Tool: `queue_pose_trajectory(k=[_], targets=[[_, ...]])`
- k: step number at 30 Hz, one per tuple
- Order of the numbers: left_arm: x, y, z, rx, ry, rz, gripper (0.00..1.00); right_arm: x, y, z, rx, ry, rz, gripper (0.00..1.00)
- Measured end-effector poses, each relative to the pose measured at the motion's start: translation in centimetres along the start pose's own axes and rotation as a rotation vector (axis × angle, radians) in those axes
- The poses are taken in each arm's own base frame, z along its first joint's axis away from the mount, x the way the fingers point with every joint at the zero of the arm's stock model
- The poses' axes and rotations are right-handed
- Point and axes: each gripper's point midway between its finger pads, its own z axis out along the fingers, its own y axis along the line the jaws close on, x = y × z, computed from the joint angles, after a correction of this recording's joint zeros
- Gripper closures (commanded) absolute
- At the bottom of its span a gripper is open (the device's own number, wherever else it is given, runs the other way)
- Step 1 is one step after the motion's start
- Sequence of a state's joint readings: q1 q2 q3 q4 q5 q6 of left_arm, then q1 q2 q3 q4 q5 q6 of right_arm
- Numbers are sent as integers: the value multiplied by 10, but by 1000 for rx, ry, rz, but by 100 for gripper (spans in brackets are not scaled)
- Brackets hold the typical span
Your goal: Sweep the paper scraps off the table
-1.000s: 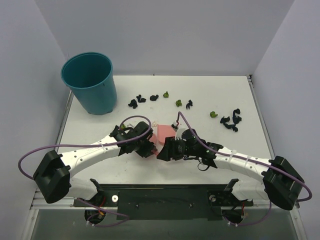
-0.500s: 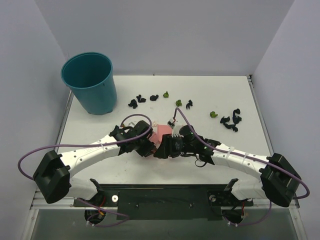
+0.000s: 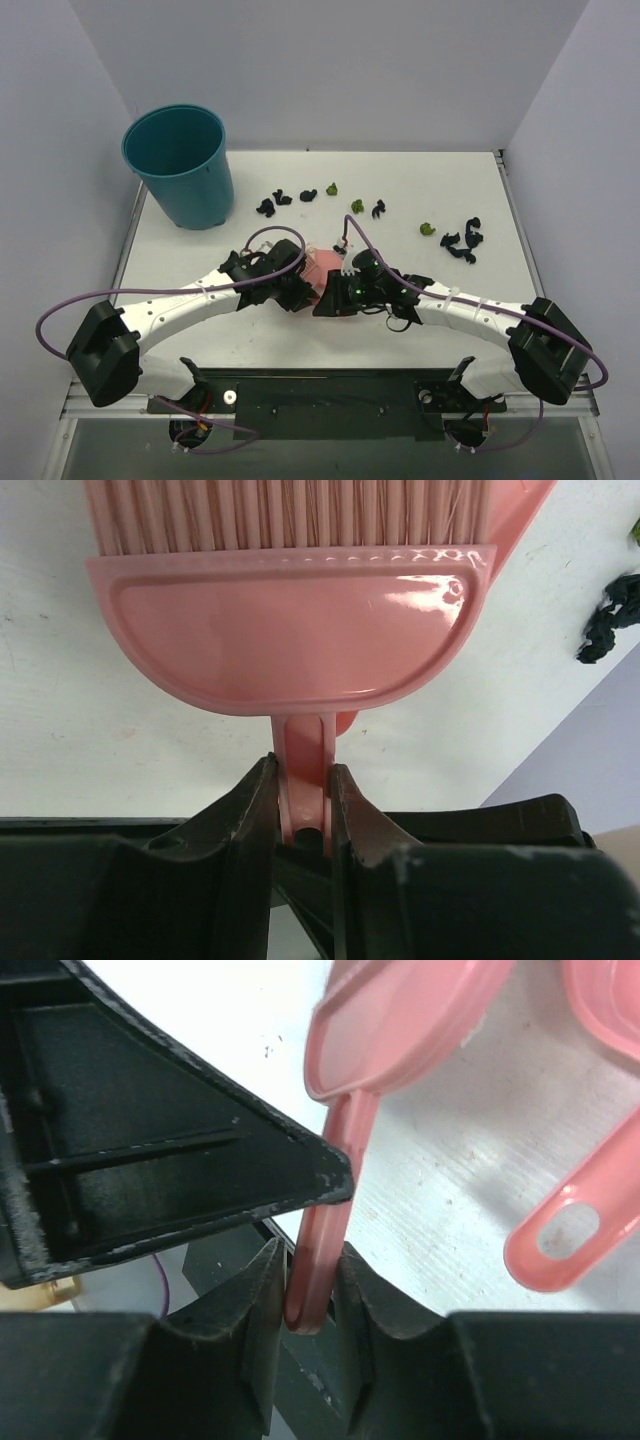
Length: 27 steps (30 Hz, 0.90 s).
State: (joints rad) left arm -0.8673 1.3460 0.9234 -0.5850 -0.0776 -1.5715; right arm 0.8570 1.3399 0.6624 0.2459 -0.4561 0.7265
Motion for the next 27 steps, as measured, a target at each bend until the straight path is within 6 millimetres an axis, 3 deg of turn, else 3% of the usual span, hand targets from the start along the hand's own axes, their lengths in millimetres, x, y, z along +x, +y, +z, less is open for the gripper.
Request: queue_pose_trajectory(k=[2, 3, 4, 7, 11, 18, 22, 24, 27], targets=[[0, 0, 0, 0, 0, 3, 100, 2, -4, 0, 22, 4, 8, 93], [0, 0, 0, 0, 0, 5, 96, 2, -6, 0, 31, 5, 9, 100], [1, 0, 0, 2, 1, 5, 91, 3, -9, -1, 46, 7, 17, 100], [1, -3, -2, 17, 3, 21, 55, 3, -13, -2, 76, 10, 21, 100], [-4, -3, -4, 31, -5, 105, 37, -1, -8, -8, 85, 6, 7, 100], [-49, -31, -46, 233, -132, 265, 31, -30, 10, -37, 92, -65, -40, 100], [-87, -54, -76, 369, -271, 322, 31, -49, 0, -59, 123, -123, 2, 100], [-102, -62, -81, 431, -302, 320, 31, -57, -7, -69, 136, -150, 33, 100], [-120, -70, -72, 516, -284, 303, 31, -70, -8, -86, 126, -186, 80, 100]])
